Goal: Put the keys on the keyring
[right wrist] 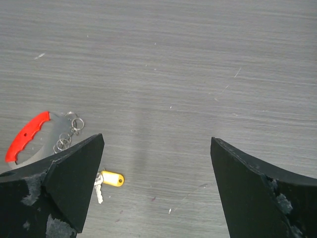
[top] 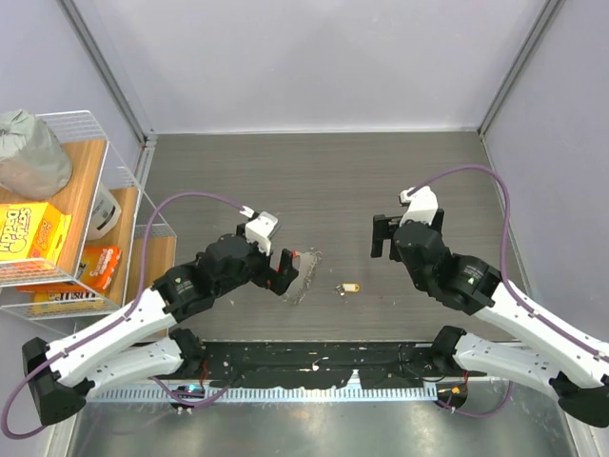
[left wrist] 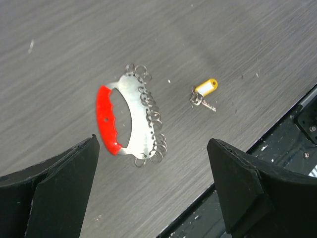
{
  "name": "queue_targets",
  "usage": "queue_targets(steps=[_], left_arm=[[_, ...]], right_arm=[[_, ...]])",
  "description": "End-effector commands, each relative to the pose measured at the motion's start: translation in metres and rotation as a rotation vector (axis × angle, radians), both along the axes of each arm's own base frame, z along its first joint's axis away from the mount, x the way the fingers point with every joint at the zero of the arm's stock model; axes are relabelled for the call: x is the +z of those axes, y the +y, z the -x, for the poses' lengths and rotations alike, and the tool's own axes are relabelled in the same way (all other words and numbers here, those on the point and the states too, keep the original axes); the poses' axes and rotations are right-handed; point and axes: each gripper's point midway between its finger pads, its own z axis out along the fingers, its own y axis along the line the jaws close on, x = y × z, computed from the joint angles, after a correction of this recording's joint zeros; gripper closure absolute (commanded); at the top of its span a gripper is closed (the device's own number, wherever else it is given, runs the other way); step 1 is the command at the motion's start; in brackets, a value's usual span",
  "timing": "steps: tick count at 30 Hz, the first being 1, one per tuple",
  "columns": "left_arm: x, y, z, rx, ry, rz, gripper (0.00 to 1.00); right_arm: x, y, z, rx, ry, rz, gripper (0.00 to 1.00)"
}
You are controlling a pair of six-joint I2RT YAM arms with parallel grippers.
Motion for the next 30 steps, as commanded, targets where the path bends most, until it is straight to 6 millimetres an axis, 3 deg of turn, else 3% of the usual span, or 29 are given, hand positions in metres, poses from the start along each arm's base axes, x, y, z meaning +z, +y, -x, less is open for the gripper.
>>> queue_targets(steps=[1, 7, 15, 21, 30], left_arm=[[-0.019, -0.005, 0.003, 0.035, 0.095, 0.009, 0.01], [-0.061, 0.002, 0.01, 0.057, 0.201, -0.089, 0.03], [-0.117, 0.004, 0.021, 0.045, 0.299, -0.171, 0.2], [-0.142, 0.001, 0.028, 0.01, 0.331, -0.174, 0.35], [-0.161, -0.011, 0.025, -0.026, 0.343, -0.183, 0.48]], right_arm=[[-0.003, 0.015, 0.004, 0.046, 0.048, -0.044, 0.05], [-0.021, 0.031, 0.011, 0.137, 0.101, -0.045, 0.05], [-0.036, 0.047, 0.02, 0.241, 0.112, -0.105, 0.05], [-0.04, 0.051, 0.023, 0.267, 0.131, -0.105, 0.05], [-0.047, 0.06, 0.028, 0.307, 0.153, -0.125, 0.05]])
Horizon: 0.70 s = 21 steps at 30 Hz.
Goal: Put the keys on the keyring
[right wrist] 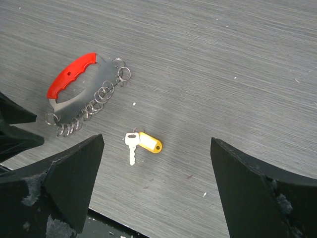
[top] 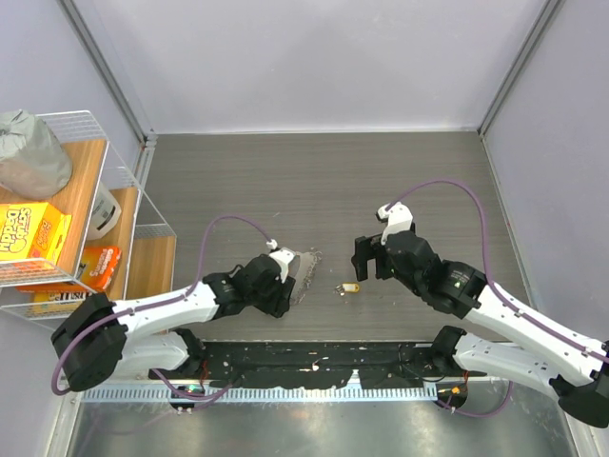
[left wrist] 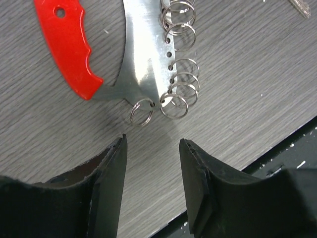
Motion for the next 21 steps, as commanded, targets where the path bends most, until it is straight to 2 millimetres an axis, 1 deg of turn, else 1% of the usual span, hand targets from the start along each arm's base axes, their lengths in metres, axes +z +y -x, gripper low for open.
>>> queue_targets(steps=[1, 5, 13, 16, 19, 21], left_arm=[[0.008, -0.022, -0.011, -0.023, -0.041, 0.075, 0.49], [0.005, -0.023, -0.015, -0.024, -0.05, 0.056, 0.53], [-0.001, -0.019, -0.023, -0.004, -0.045, 0.016, 0.57], [-0.001, -0.02, -0.023, -0.006, -0.044, 0.019, 0.62], [-0.004, -0.018, -0.024, 0.002, -0.039, 0.006, 0.62], [-0.001, -0.017, -0.026, 0.006, -0.046, 0.002, 0.62]], right_arm=[[0.009, 0.01, 0.001, 0.028, -0.019, -0.06, 0.05], [0.012, 0.011, 0.003, 0.037, -0.024, -0.077, 0.05], [0.015, 0.014, 0.005, 0.057, -0.029, -0.097, 0.05], [0.015, 0.016, 0.005, 0.065, -0.029, -0.101, 0.04], [0.014, 0.017, 0.005, 0.07, -0.027, -0.103, 0.05], [0.014, 0.018, 0.005, 0.075, -0.03, -0.104, 0.05]])
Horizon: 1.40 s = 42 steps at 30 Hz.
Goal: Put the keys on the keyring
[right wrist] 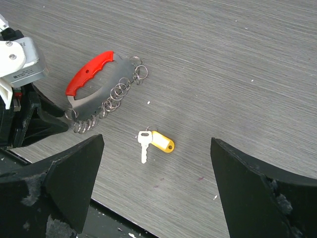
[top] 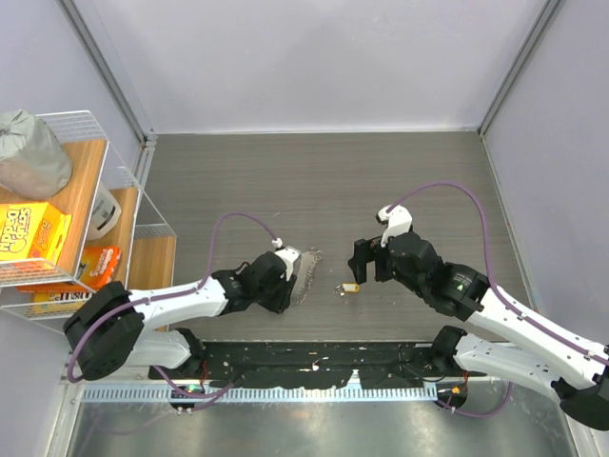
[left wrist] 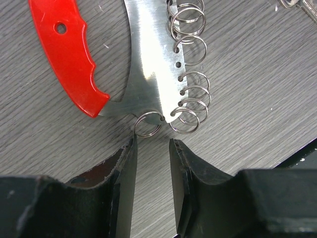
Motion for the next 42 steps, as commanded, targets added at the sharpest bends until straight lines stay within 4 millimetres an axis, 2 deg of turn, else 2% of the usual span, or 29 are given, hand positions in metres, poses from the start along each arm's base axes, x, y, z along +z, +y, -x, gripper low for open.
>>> queue_targets(steps=[1, 8, 16, 28, 34, 39, 42], left_arm=[[0.015, -0.009, -0.017, 0.019, -0.058, 0.025, 0.61], [0.028, 0.0, -0.021, 0.058, -0.105, 0.028, 0.43], [0.02, -0.009, -0.019, 0.026, -0.068, 0.033, 0.42], [0.004, -0.031, -0.011, -0.031, 0.025, 0.066, 0.53], [0.003, -0.029, -0.008, -0.038, 0.032, 0.068, 0.65], [0.0, -0.021, -0.004, -0.028, 0.031, 0.057, 0.67], [-0.001, -0.019, -0.003, -0.024, 0.033, 0.059, 0.78]], right_arm=[[0.013, 0.01, -0.001, 0.023, -0.033, -0.056, 0.05], [0.01, 0.012, 0.0, 0.038, -0.025, -0.055, 0.04], [0.012, 0.015, 0.0, 0.051, -0.026, -0.063, 0.05], [0.011, 0.012, 0.002, 0.048, -0.029, -0.067, 0.05], [0.009, 0.011, 0.004, 0.051, -0.029, -0.069, 0.04], [0.005, 0.011, 0.005, 0.054, -0.023, -0.066, 0.05], [0.004, 0.012, 0.005, 0.054, -0.017, -0.069, 0.05]])
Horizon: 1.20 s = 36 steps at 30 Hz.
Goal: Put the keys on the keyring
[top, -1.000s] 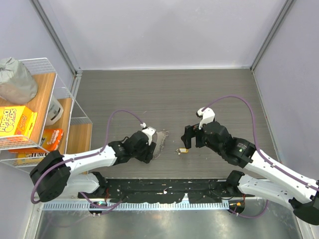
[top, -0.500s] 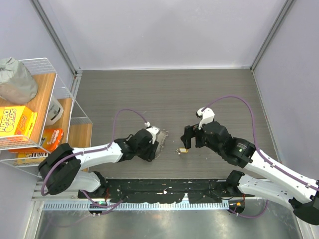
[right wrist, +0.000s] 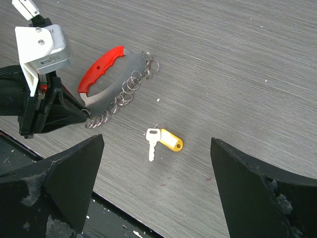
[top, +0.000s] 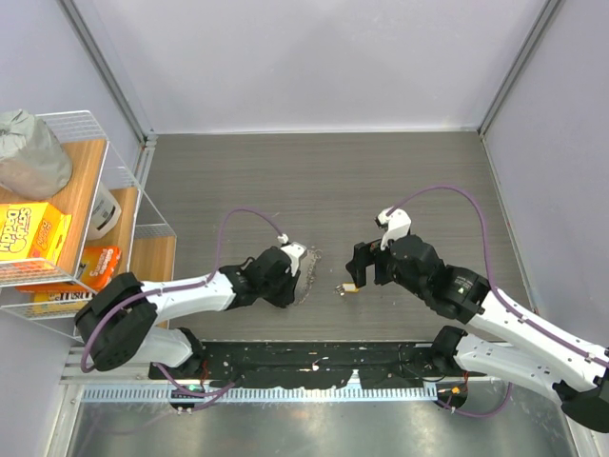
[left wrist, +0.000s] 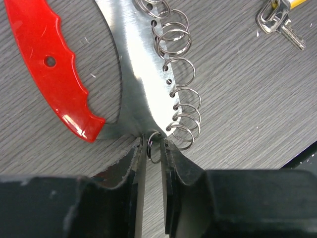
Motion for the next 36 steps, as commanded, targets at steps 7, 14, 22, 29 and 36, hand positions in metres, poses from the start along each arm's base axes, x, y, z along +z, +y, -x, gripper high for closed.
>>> queue_targets(steps=[7, 14, 22, 29, 36], left_arm=[[0.0, 0.007, 0.01, -0.001, 0.015, 0.021, 1.0], [0.043, 0.001, 0.018, -0.097, -0.084, 0.12, 1.0], [0.112, -0.008, 0.05, -0.296, -0.191, 0.309, 1.0], [0.153, -0.018, 0.077, -0.415, -0.231, 0.414, 1.0], [0.174, -0.027, 0.1, -0.521, -0.255, 0.478, 1.0]], right_arm=[[0.007, 0.007, 0.0, 0.017, -0.016, -0.044, 0.05], [0.024, 0.016, 0.008, 0.094, -0.035, -0.078, 0.02], [0.049, 0.049, 0.038, 0.344, -0.07, -0.111, 0.06], [0.076, 0.074, 0.074, 0.587, -0.113, -0.126, 0.09], [0.086, 0.096, 0.117, 0.852, -0.113, -0.157, 0.16]])
